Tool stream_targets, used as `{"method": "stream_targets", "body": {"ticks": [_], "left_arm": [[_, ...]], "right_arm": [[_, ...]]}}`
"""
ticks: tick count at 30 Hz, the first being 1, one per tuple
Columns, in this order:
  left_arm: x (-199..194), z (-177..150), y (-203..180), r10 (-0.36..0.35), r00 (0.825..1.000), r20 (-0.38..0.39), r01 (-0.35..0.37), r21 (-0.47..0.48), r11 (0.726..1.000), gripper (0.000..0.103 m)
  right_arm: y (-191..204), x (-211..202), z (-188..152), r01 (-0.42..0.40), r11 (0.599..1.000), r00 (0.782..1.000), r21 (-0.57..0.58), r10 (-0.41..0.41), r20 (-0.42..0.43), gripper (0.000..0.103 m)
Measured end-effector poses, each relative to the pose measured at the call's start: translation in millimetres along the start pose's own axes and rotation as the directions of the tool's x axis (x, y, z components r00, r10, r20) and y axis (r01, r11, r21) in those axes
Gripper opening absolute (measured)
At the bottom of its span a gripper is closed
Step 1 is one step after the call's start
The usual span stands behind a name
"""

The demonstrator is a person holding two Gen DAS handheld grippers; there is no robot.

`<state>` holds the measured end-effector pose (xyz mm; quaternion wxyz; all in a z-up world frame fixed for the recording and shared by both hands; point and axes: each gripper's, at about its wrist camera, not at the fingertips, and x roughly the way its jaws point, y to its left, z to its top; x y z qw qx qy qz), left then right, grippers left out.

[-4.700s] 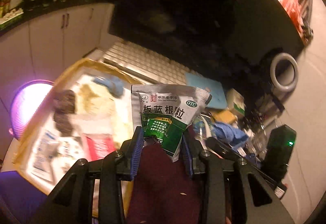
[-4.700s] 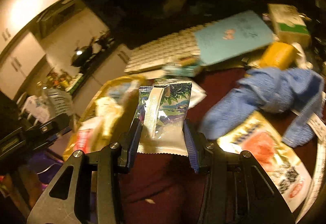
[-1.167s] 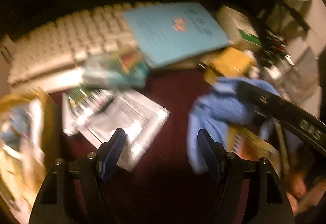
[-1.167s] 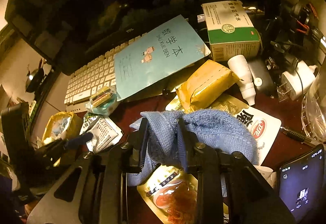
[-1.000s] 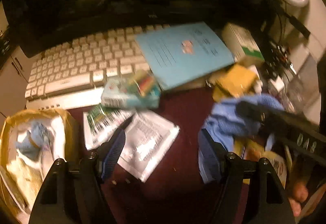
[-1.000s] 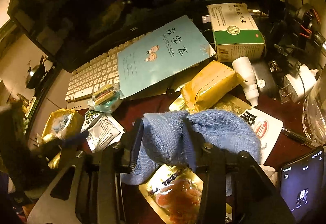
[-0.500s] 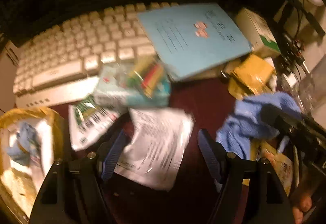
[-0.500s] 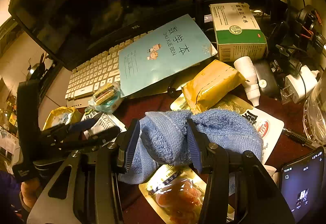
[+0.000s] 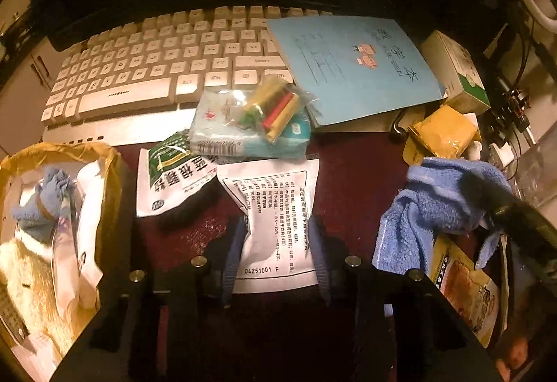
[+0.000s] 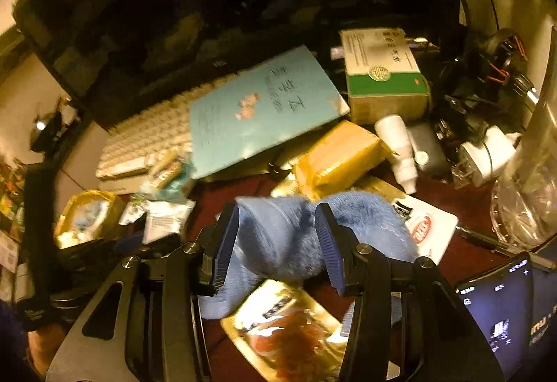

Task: Organize soft objects
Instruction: 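Grasp the white instruction leaflet with the left gripper while the right holds the towel, then carry the leaflet and blue towel over the tray and open both grippers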

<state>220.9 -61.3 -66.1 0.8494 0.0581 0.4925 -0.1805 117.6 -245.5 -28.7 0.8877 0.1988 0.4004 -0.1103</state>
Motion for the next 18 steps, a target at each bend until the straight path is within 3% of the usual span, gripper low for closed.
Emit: {"method": "stream_targets", "body": {"ticks": [2, 5, 10, 13, 18], "left_arm": [[-5, -4, 5, -0.006, 1.000, 0.010, 0.006, -0.025, 1.000, 0.035], [-19, -19, 12, -0.021, 0.999, 0.039, 0.023, -0.063, 0.998, 0.035], [-54, -39, 22, -0.057, 0.993, 0.105, 0.069, -0.110, 0.992, 0.035], [-76, -51, 26, -0.077, 0.986, 0.148, 0.099, -0.141, 0.985, 0.035], [-105, -66, 32, -0.091, 0.972, 0.217, 0.136, -0.204, 0.969, 0.035]], "right_arm": [[6, 8, -2, 0.035, 0.999, 0.999, -0.041, -0.036, -0.028, 0.057], [18, 9, -5, 0.089, 0.990, 0.996, -0.110, -0.091, -0.015, 0.057], [27, 5, -8, 0.123, 0.978, 0.992, -0.168, -0.122, 0.019, 0.034], [26, -2, -7, 0.090, 0.984, 0.996, -0.157, -0.084, 0.042, 0.023], [24, -20, -3, -0.027, 0.991, 0.993, -0.128, 0.041, 0.110, 0.021]]}}
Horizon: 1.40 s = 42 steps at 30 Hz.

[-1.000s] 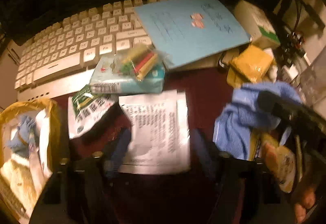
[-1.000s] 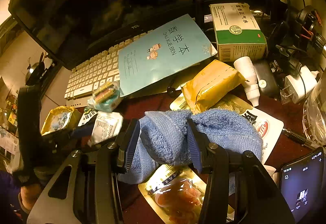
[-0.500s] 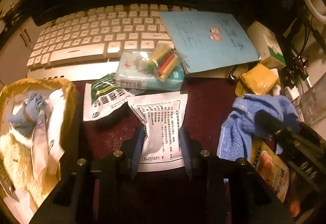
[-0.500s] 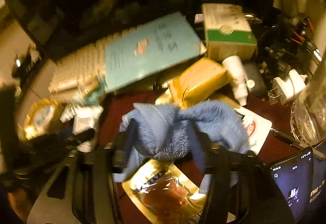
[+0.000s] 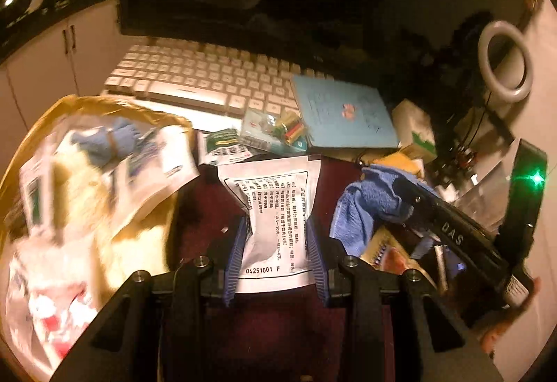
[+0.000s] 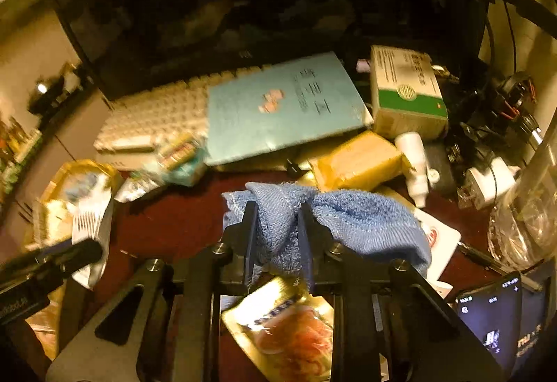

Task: Organize soft objects
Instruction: 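Carry the leaflet and blue towel over the tray and open both grippers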

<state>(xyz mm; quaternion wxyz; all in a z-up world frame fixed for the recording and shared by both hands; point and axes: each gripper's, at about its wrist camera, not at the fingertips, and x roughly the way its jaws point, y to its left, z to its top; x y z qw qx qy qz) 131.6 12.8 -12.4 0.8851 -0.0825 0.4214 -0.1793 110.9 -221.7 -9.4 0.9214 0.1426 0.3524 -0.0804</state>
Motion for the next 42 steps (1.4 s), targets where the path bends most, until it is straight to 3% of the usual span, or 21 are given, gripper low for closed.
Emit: {"method": "stream_targets", "body": {"ticks": [6, 11, 20, 24, 30, 35, 37, 40, 42], "left_arm": [[-51, -13, 19, 0.020, 0.996, 0.084, -0.014, -0.062, 0.998, 0.035], [-78, -18, 44, 0.079, 0.990, 0.119, -0.066, -0.106, 0.992, 0.035], [-98, -10, 90, 0.139, 0.979, 0.150, -0.108, -0.199, 0.974, 0.035], [-102, 6, 110, 0.153, 0.975, 0.161, -0.117, -0.213, 0.970, 0.035], [-77, 45, 140, 0.168, 0.977, 0.128, -0.140, -0.203, 0.969, 0.035], [-34, 63, 159, 0.199, 0.979, 0.032, -0.191, -0.172, 0.966, 0.036], [-20, 62, 166, 0.201, 0.980, -0.002, -0.198, -0.176, 0.964, 0.036], [-14, 59, 172, 0.207, 0.978, -0.020, -0.207, -0.201, 0.958, 0.038], [-15, 60, 174, 0.185, 0.983, -0.010, -0.184, -0.208, 0.961, 0.046]], "right_arm": [[5, -32, 2, -0.155, 0.988, 0.983, 0.009, 0.153, 0.105, 0.021], [27, -62, 3, -0.290, 0.957, 0.948, 0.011, 0.286, 0.143, 0.021], [110, -72, 13, -0.449, 0.890, 0.883, -0.077, 0.456, 0.113, 0.021], [152, -57, 24, -0.465, 0.881, 0.877, -0.091, 0.472, 0.090, 0.021], [198, 7, 32, -0.419, 0.907, 0.907, -0.037, 0.420, 0.036, 0.021], [207, 69, 17, -0.404, 0.915, 0.909, 0.010, 0.403, -0.107, 0.021], [212, 87, 9, -0.402, 0.916, 0.900, 0.018, 0.398, -0.178, 0.023], [215, 88, 5, -0.410, 0.912, 0.897, 0.002, 0.404, -0.179, 0.027], [218, 87, 4, -0.414, 0.910, 0.897, -0.014, 0.405, -0.178, 0.033]]}}
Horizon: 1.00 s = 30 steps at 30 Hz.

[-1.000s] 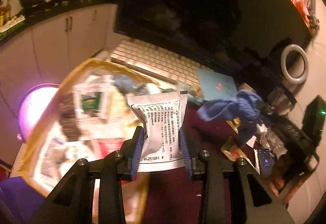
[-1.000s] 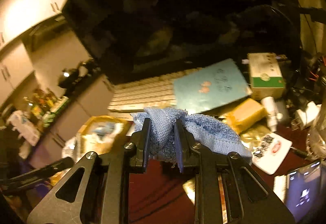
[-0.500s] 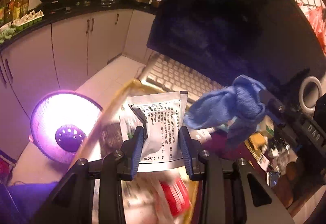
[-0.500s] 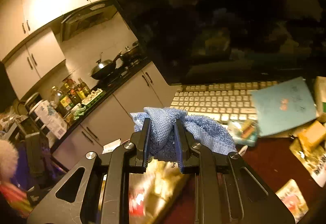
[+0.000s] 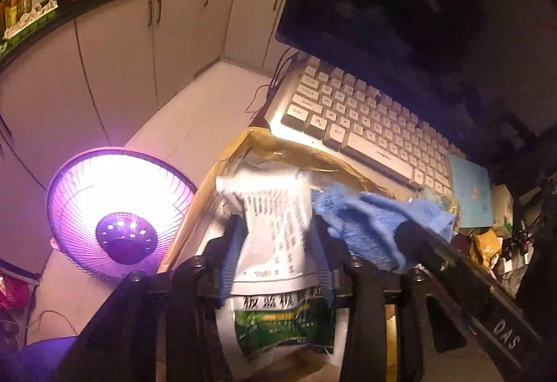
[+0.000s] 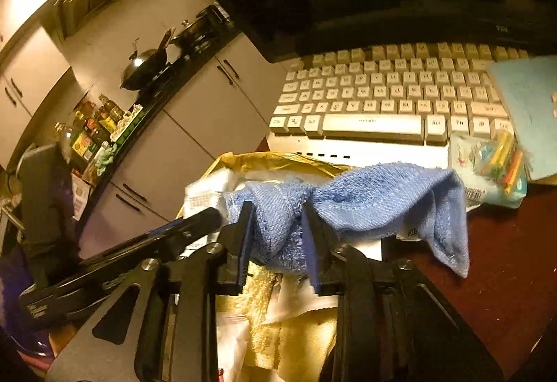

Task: Organize soft objects
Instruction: 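Carry the leaflet and blue towel over the tray and open both grippers, then grasp the clear bag of coloured pencils with the right gripper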

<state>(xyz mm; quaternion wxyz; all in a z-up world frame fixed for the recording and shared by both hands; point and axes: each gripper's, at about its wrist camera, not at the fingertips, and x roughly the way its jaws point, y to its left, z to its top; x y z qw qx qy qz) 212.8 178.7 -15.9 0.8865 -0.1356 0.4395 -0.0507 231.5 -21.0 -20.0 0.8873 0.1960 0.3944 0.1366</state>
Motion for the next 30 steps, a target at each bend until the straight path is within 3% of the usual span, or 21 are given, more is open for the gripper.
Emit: {"method": "stream_targets", "body": {"ticks": [2, 4, 7, 17, 22, 30], "left_arm": [[-1, 0, 1, -0.037, 0.999, -0.002, 0.037, -0.008, 0.999, 0.062], [-7, -1, 0, -0.040, 0.999, 0.013, 0.040, -0.002, 0.999, 0.063], [-19, -7, -1, -0.039, 0.998, 0.039, 0.040, -0.005, 0.999, 0.064], [-67, -50, -39, -0.066, 0.986, 0.153, 0.062, 0.030, 0.998, 0.067], [-77, -71, -64, -0.130, 0.980, 0.152, 0.124, 0.050, 0.991, 0.072], [-69, -90, -111, -0.166, 0.981, 0.101, 0.152, 0.134, 0.979, 0.072]], "right_arm": [[1, 1, -2, -0.020, 1.000, 1.000, 0.012, 0.021, -0.003, 0.038], [2, -4, 0, -0.033, 0.999, 0.999, 0.014, 0.033, 0.013, 0.050], [0, -23, 0, -0.019, 1.000, 0.999, 0.017, 0.018, 0.031, 0.058], [-29, -86, -32, -0.106, 0.994, 0.994, -0.003, 0.106, 0.027, 0.058], [-54, -100, -50, -0.080, 0.997, 0.997, 0.002, 0.080, 0.006, 0.058], [-95, -115, -68, 0.003, 1.000, 0.999, 0.005, -0.003, -0.052, 0.058]]}}
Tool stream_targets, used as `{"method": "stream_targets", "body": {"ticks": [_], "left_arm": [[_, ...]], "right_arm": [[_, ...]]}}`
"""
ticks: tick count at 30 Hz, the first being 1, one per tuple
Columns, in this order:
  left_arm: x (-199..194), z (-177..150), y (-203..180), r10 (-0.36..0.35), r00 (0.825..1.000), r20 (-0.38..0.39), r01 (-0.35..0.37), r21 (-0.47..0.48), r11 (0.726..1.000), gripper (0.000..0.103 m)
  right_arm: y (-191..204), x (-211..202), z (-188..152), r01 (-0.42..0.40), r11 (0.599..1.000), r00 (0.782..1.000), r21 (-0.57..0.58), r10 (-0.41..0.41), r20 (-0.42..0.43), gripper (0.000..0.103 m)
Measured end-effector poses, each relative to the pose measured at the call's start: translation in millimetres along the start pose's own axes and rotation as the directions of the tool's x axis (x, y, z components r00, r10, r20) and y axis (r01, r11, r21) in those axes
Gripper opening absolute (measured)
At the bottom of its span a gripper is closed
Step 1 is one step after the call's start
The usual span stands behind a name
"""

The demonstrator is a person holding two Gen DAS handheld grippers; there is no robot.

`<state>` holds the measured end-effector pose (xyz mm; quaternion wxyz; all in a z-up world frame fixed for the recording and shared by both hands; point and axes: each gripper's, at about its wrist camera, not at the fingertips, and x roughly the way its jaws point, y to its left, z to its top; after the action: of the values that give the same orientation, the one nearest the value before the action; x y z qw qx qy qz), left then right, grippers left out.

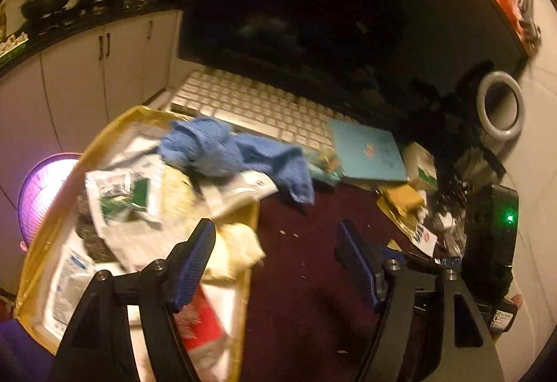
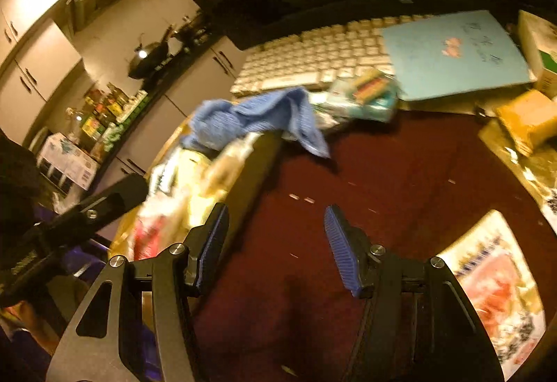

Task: Organize soft objects
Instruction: 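Grasp the clear bag of coloured pencils with the right gripper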

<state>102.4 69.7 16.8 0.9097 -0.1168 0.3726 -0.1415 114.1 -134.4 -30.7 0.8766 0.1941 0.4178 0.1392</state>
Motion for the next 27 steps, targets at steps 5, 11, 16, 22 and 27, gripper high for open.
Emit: {"method": "stream_targets", "body": {"ticks": [5, 11, 16, 22, 27], "left_arm": [[6, -11, -16, -0.021, 0.999, -0.029, 0.022, 0.027, 0.999, 0.072], [12, -15, -22, -0.028, 0.998, -0.049, 0.029, 0.025, 0.999, 0.072], [15, -11, -27, -0.025, 0.998, -0.056, 0.027, 0.038, 0.999, 0.072], [15, -1, -34, -0.029, 0.999, -0.041, 0.031, 0.057, 0.998, 0.072], [12, -5, -29, -0.036, 0.999, -0.032, 0.037, 0.040, 0.998, 0.072]], "right_arm": [[-24, -16, -4, 0.037, 0.999, 0.999, -0.015, -0.037, -0.028, 0.058], [-46, -24, 0, 0.055, 0.997, 0.998, 0.049, -0.055, -0.012, 0.058], [-39, -26, 8, 0.047, 0.997, 0.999, 0.067, -0.047, 0.007, 0.058], [-43, -23, 33, 0.022, 0.989, 1.000, 0.148, -0.024, 0.015, 0.058], [-47, -2, 62, 0.036, 0.972, 0.999, 0.232, -0.031, -0.024, 0.058]]}}
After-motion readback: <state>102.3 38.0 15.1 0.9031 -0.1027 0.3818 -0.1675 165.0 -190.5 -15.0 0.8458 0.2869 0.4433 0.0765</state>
